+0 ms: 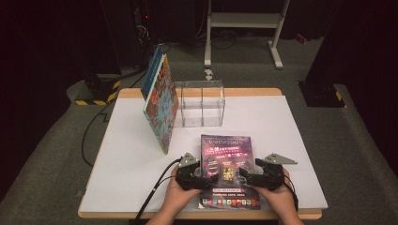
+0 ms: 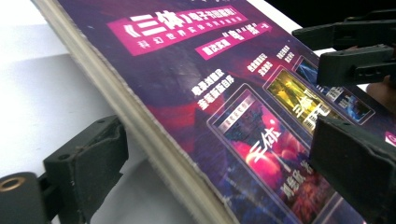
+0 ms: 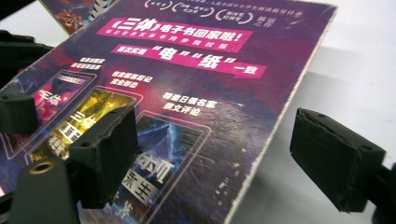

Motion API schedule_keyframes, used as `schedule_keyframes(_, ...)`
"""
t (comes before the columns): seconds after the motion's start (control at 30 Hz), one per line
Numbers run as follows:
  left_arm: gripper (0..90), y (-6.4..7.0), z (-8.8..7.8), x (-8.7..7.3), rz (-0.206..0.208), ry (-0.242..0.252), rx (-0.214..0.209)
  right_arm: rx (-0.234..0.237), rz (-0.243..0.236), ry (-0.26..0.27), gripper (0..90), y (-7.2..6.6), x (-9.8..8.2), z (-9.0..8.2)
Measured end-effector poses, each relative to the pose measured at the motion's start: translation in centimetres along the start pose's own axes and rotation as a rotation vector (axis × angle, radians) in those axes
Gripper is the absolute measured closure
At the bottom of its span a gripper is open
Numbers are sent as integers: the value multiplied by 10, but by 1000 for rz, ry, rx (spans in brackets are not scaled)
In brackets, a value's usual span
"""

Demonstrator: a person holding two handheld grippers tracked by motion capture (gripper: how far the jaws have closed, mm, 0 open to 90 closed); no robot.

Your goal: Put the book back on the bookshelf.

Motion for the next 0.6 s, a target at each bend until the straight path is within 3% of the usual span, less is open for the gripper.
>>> schedule_keyframes(0.3, 28, 2, 9, 0, -29, -16, -5, 50, 44, -32, 117, 1, 0, 8)
schedule_keyframes(0.5, 73, 5, 7, 1, 9, -44, 5, 76, 42, -47, 124, 0, 0, 8)
schedule_keyframes(0.6, 49, 3, 9, 2, -34, -35, 5, 80, 49, -50, 124, 0, -1, 8)
Point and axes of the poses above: each handheld gripper's, and its own axes: z roughly forward along the jaws, x roughly out of its top, y roughly to its right, the point moved 1 cm from there along z, roughly forward along the jaws, and after that the axes turned 15 degrees about -x, right-handed, at the moved point
